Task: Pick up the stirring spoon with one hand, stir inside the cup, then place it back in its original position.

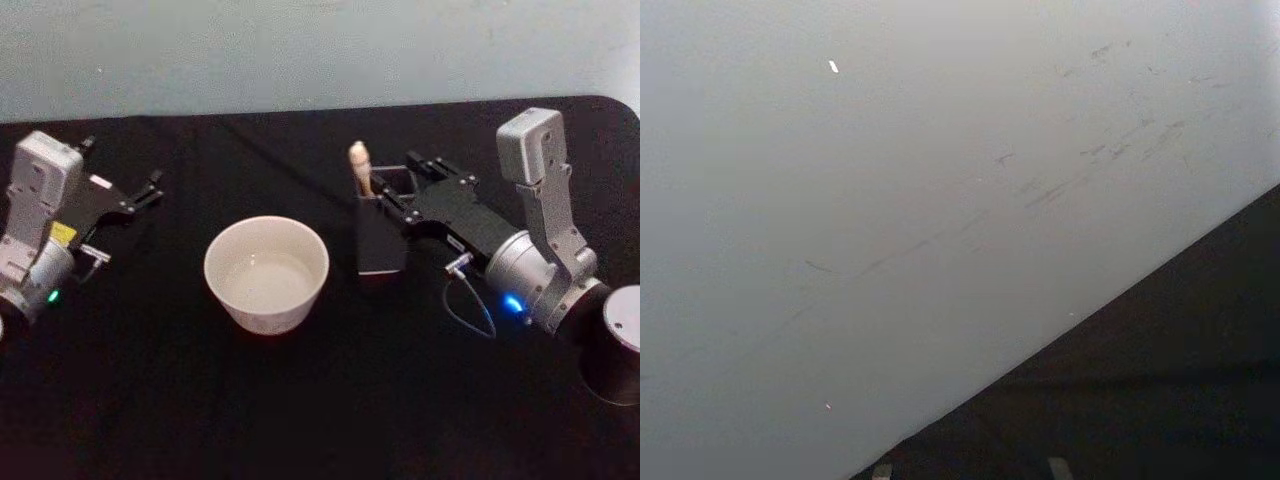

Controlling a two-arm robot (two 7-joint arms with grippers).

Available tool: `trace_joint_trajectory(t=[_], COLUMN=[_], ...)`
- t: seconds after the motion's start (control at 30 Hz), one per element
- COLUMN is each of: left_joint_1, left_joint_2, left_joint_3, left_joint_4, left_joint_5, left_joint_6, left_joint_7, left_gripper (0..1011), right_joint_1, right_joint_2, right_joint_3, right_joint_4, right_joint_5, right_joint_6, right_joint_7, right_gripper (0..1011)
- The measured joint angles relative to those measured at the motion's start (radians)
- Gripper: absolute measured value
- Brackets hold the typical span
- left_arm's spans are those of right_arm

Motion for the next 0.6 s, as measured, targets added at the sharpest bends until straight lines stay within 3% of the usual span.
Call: trace_joint_trajectory(t=[0.03,0.2,0.47,0.6], left_joint_1=[0.000,0.000,0.000,0.000], left_joint_2=[0.000,0.000,0.000,0.000], left_joint_3=[0.000,0.000,0.000,0.000], left_joint_4=[0.000,0.000,0.000,0.000], left_joint_5=[0.000,0.000,0.000,0.000], left_joint_6=[0.000,0.000,0.000,0.000], left_joint_7=[0.000,0.000,0.000,0.000], left_gripper=[1002,1001,1001,1001], right_joint_1=[0.000,0.000,0.000,0.000], right_joint_2=[0.000,0.001,0.001,0.001], right_joint_3=[0.000,0.000,0.000,0.000], right_joint_4=[0.000,-0.001,-0.001,-0.001], right_joint_5=[0.000,0.001,0.001,0.002], right_joint_6=[0.000,0.000,0.000,0.000], right_joint_7=[0.000,0.000,0.000,0.000], right_gripper=[605,761,967,1002])
